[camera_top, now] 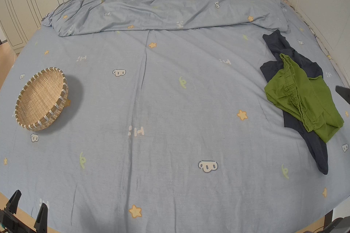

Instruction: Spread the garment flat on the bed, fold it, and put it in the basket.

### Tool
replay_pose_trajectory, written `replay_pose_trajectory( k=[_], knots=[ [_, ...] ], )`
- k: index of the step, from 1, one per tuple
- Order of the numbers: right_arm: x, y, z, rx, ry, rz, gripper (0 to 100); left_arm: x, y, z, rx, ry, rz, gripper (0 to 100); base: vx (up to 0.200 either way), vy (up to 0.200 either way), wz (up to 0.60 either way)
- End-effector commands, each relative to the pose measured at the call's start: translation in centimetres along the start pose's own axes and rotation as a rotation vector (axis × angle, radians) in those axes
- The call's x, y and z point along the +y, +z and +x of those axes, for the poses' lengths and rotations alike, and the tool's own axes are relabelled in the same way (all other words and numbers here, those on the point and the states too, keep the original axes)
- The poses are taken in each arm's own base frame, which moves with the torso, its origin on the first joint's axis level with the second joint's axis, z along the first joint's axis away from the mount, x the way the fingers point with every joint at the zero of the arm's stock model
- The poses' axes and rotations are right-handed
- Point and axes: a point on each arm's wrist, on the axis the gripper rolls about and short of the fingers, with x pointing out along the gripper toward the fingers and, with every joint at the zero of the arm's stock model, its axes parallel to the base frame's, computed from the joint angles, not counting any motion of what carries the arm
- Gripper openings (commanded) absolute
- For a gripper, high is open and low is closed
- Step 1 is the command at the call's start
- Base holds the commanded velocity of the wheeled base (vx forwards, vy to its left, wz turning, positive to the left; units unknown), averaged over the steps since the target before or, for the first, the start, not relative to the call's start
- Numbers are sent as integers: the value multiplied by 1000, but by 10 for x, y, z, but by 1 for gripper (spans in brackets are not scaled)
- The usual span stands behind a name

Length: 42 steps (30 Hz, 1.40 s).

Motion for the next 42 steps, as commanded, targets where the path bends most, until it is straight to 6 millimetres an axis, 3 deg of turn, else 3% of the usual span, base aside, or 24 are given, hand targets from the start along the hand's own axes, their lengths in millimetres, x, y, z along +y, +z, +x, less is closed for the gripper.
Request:
replay_pose_trajectory(
  k=[1, 5, 10, 19, 24, 26, 27, 28, 32, 40, 42],
  knots=[
    [67, 15, 226, 315, -75, -165, 100, 0, -5, 0, 1, 1, -1, 100, 0, 0, 0],
    [70, 7, 245, 354, 14, -59, 100, 0, -5, 0, 1, 1, -1, 100, 0, 0, 0],
    [44, -8, 274, 414, 29, 2, 100, 0, -5, 0, 1, 1, -1, 100, 0, 0, 0],
    [16, -11, 282, 424, 150, 99, 100, 0, -5, 0, 1, -1, -1, 100, 0, 0, 0],
    [9, 5, 266, 370, 153, 112, 100, 0, -5, 0, 1, 1, -1, 100, 0, 0, 0],
    [12, 33, 230, 285, 178, 105, 100, 0, -5, 0, 1, 1, -1, 100, 0, 0, 0],
    [12, 34, 228, 279, 178, 105, 100, 0, -5, 0, 1, 1, -1, 100, 0, 0, 0],
    [15, 50, 206, 227, 198, 100, 100, 0, -5, 0, 0, 0, -1, 100, 0, 0, 0],
    [19, 60, 187, 227, 215, 87, 100, 0, -5, 0, 1, 1, -1, 100, 0, 0, 0],
    [5, 46, 201, 279, 169, 102, 100, 0, -5, 0, 0, 0, -1, 100, 0, 0, 0],
    [2, 36, 219, 311, 154, 110, 100, 0, -5, 0, 1, 1, -1, 100, 0, 0, 0]
  ],
)
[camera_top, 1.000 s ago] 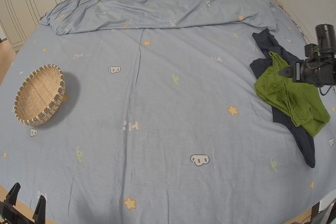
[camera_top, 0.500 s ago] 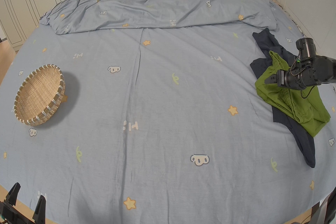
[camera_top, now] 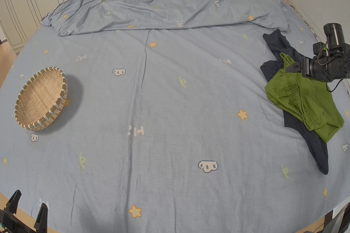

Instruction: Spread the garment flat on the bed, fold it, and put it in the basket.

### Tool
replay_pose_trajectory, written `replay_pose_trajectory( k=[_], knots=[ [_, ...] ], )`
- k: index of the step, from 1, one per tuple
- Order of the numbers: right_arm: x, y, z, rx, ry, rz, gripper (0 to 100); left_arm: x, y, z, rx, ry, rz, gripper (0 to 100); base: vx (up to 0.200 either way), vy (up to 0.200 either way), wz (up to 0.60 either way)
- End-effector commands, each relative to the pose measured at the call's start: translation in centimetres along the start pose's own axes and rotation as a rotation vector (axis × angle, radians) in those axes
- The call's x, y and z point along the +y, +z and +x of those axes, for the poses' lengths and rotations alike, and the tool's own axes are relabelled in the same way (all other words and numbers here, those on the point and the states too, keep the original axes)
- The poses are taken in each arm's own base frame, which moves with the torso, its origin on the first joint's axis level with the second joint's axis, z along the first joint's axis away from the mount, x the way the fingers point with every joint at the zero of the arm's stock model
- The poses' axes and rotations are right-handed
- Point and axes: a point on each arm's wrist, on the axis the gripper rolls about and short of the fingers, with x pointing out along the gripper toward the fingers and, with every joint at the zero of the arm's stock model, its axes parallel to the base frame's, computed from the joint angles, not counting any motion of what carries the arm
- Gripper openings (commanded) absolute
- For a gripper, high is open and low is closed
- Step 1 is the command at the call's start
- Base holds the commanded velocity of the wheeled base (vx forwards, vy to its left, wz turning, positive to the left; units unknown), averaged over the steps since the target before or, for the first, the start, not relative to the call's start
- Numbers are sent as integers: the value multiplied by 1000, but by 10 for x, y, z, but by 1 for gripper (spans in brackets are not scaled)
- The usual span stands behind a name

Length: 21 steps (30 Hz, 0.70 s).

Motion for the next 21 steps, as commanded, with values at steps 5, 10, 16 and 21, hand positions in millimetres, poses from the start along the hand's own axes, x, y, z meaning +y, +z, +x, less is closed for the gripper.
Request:
replay_pose_trajectory(
  k=[5, 10, 16, 21],
  knots=[
    [-23, -9, 41, 42, -29, 35, 100, 0, -5, 0, 1, 0, -1, 100, 0, 0, 0],
    [-33, -15, 60, 74, 18, 59, 100, 0, -5, 0, 1, 0, -1, 100, 0, 0, 0],
    [-42, -25, 81, 116, 30, 79, 100, 0, -5, 0, 1, 0, -1, 100, 0, 0, 0],
    [-41, -24, 85, 105, 62, 91, 0, 0, -5, 0, 1, 0, -1, 100, 0, 0, 0]
  ],
)
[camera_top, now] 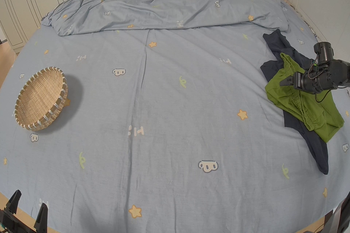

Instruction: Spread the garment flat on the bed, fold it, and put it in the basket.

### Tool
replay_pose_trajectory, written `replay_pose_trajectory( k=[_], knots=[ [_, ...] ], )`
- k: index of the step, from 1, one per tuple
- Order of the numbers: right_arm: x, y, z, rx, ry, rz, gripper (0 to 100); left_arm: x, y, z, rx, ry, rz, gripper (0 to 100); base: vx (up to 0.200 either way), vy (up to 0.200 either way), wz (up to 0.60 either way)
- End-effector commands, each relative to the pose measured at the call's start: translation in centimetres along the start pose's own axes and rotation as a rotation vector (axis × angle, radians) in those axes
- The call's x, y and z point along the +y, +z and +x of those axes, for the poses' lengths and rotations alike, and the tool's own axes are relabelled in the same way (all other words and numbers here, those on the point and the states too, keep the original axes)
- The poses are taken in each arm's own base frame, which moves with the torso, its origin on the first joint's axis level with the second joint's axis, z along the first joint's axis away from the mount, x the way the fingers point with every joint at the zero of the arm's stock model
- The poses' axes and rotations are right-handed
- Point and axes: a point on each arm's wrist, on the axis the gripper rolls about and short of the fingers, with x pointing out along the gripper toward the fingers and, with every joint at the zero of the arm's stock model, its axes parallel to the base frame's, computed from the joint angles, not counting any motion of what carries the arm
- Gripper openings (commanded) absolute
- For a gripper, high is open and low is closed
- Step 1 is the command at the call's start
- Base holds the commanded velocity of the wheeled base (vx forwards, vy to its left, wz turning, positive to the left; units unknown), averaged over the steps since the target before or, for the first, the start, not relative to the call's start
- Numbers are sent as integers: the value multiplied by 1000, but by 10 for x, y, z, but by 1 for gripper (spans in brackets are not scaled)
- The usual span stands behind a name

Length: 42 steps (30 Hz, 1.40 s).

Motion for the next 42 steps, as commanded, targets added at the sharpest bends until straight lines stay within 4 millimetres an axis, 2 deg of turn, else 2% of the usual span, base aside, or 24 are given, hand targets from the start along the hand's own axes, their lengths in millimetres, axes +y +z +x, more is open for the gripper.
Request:
replay_pose_trajectory(
  k=[1, 11, 15, 16, 17, 19, 20, 21, 24, 28, 33, 39, 40, 41, 42],
  knots=[
    [-3, -3, 9, 12, 23, 24, 0, 0, -5, 0, 1, 1, -1, 100, 0, 0, 0],
    [1, 2, 3, -7, 68, 27, 0, 0, -5, 0, 1, 1, -1, 100, 0, 0, 0],
    [8, 8, -10, -33, 77, 32, 0, 0, -5, 0, 1, 1, -1, 100, 0, 0, 0],
    [18, 15, -30, -78, 91, 37, 0, 0, -5, 0, 1, -1, -1, 100, 0, 0, 0],
    [25, 18, -40, -101, 98, 38, 0, 0, -5, 0, 1, 1, -1, 100, 0, 0, 0],
    [25, 18, -40, -101, 98, 38, 0, 0, -5, 0, 1, 1, -1, 100, 0, 0, 0],
    [49, 26, -71, -168, 144, 25, 0, 0, -5, 0, 1, -1, -1, 100, 0, 0, 0],
    [55, 28, -81, -198, 144, 15, 0, 0, -5, 0, 1, 1, -1, 100, 0, 0, 0],
    [71, 29, -93, -223, 114, -9, 0, 0, -5, 0, 1, 1, -1, 100, 0, 0, 0],
    [105, 20, -100, -177, 193, -31, 0, 0, -5, 0, 1, 1, -1, 100, 0, 0, 0],
    [141, 5, -144, -126, 322, -46, 0, 0, -5, 0, 1, 1, -1, 100, 0, 0, 0],
    [195, -14, -159, -60, 436, -145, 0, 0, -5, 0, 1, 1, -1, 100, 0, 0, 0],
    [198, -16, -160, -57, 436, -151, 0, 0, -5, 0, 1, 1, -1, 100, 0, 0, 0],
    [215, -24, -165, -48, 432, -186, 0, 0, -5, 0, 1, 1, -1, 100, 0, 0, 0],
    [223, -28, -168, -43, 432, -203, 0, 0, -5, 0, 1, 1, -1, 100, 0, 0, 0]
  ],
)
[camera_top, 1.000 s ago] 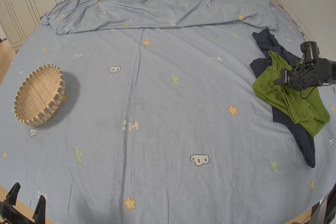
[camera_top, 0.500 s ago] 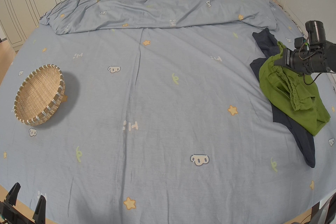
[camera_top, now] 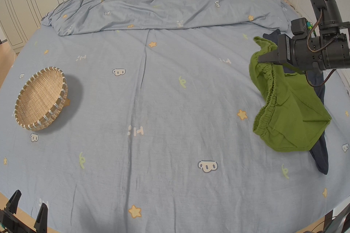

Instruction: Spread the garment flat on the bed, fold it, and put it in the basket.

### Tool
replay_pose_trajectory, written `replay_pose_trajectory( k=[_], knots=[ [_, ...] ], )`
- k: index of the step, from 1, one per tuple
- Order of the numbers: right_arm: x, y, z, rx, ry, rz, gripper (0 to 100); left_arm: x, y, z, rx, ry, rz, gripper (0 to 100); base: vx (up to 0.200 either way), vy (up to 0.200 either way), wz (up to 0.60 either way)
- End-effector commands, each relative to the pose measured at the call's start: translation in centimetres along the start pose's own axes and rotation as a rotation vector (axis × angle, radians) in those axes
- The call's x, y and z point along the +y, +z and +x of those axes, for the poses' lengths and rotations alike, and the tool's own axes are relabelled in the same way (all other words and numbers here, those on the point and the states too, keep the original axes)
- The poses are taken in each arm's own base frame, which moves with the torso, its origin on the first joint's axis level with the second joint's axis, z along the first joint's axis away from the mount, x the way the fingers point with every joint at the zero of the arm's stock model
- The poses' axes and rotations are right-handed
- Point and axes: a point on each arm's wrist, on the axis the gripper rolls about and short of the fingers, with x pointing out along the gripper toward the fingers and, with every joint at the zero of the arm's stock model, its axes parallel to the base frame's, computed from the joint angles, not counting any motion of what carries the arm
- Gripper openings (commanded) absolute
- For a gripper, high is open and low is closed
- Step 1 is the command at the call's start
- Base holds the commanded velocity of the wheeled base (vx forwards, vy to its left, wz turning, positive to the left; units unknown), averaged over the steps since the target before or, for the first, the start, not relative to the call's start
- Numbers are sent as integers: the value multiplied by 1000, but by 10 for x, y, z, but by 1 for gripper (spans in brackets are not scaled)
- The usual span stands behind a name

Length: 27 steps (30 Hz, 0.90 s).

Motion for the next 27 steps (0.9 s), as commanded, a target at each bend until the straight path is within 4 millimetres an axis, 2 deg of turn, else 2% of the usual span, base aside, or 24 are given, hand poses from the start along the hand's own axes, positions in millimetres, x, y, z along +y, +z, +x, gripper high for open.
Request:
replay_pose_trajectory(
  k=[1, 4, 5, 6, 8, 10, 11, 12, 14, 15, 26, 27],
  knots=[
    [73, -18, -8, 34, 72, -119, 0, 0, -5, 0, 1, 1, -1, 100, 0, 0, 0],
    [109, -39, 5, 87, 100, -189, 0, 0, -5, 0, 1, 1, -1, 100, 0, 0, 0],
    [109, -39, 5, 87, 100, -189, 0, 0, -5, 0, 1, 1, -1, 100, 0, 0, 0],
    [125, -50, 9, 104, 117, -216, 0, 0, -5, 0, 1, 1, -1, 100, 0, 0, 0],
    [154, -64, 26, 132, 133, -235, 0, 0, -5, 0, 1, 1, -1, 100, 0, 0, 0],
    [164, -68, 34, 137, 129, -228, 0, 0, -5, 0, 1, 1, -1, 100, 0, 0, 0],
    [179, -72, 49, 130, 118, -207, 0, 0, -5, 0, 1, 1, -1, 100, 0, 0, 0],
    [185, -73, 56, 123, 114, -194, 0, 0, -5, 0, 1, 1, -1, 100, 0, 0, 0],
    [189, -75, 62, 126, 106, -185, 0, 0, -5, 0, 0, 0, -1, 100, 0, 0, 0],
    [192, -79, 71, 129, 89, -169, 0, 0, -5, 0, 1, 1, -1, 100, 0, 0, 0],
    [186, -94, 94, 169, 63, -164, 0, 0, -5, 0, 1, 1, 2, 100, 0, 0, 0],
    [187, -95, 97, 168, 64, -168, 100, 0, -5, 0, 0, -3, 7, 100, 0, 0, 0]
  ],
)
